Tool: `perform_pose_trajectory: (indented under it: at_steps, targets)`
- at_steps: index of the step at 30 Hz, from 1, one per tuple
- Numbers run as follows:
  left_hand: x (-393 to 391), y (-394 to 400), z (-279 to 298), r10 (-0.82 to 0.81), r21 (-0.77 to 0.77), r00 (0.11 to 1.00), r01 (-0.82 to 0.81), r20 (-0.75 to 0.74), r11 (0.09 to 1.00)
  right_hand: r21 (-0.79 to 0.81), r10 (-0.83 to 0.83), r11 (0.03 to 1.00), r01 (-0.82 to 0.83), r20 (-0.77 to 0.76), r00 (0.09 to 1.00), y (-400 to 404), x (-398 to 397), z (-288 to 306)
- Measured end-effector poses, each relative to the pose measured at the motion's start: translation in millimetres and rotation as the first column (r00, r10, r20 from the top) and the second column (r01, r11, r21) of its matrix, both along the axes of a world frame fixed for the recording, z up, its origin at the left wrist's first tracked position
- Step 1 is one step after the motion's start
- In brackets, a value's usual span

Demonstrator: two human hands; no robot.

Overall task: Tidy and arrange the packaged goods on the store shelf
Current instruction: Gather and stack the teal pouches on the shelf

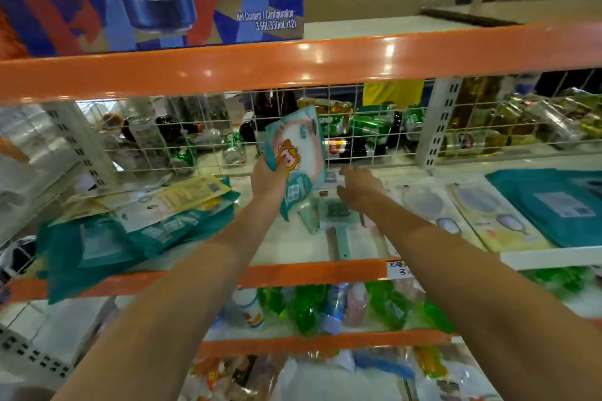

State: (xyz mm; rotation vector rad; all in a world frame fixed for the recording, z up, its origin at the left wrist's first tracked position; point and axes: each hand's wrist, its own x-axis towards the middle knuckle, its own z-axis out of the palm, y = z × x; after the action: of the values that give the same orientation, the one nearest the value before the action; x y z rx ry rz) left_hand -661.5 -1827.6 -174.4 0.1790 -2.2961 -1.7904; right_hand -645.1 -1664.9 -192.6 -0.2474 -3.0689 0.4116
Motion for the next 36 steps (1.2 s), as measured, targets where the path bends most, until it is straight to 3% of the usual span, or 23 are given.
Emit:
perform_pose_trajectory:
  at_steps: [5, 19, 25, 36]
  targets:
    - [3.9, 31.3, -10.7, -0.079, 0.175, 0.994, 0.065, 0.073, 0.983, -0.010, -0.129, 0.992, 0.130, 0.040, 0.991, 32.9, 28.9, -10.1]
    - [47.5, 180.1, -14.7, -0.369, 0.404, 0.905, 0.262, 0.212, 0.876, -0.038, -0.431, 0.901, 0.433, 0.039, 0.901, 155.2, 125.1, -12.9]
    - [77.4, 255.4, -15.6, -0.421, 0.436, 0.879, 0.296, 0.224, 0.850, -0.014, -0.491, 0.870, 0.492, 0.043, 0.870, 219.7, 157.9, -8.9]
    - [133.1, 387.1, -1.1, -0.518, 0.505, 0.821, 0.350, 0.240, 0.789, -0.202, -0.546, 0.812, 0.548, 0.069, 0.835, 340.8, 203.5, -4.5]
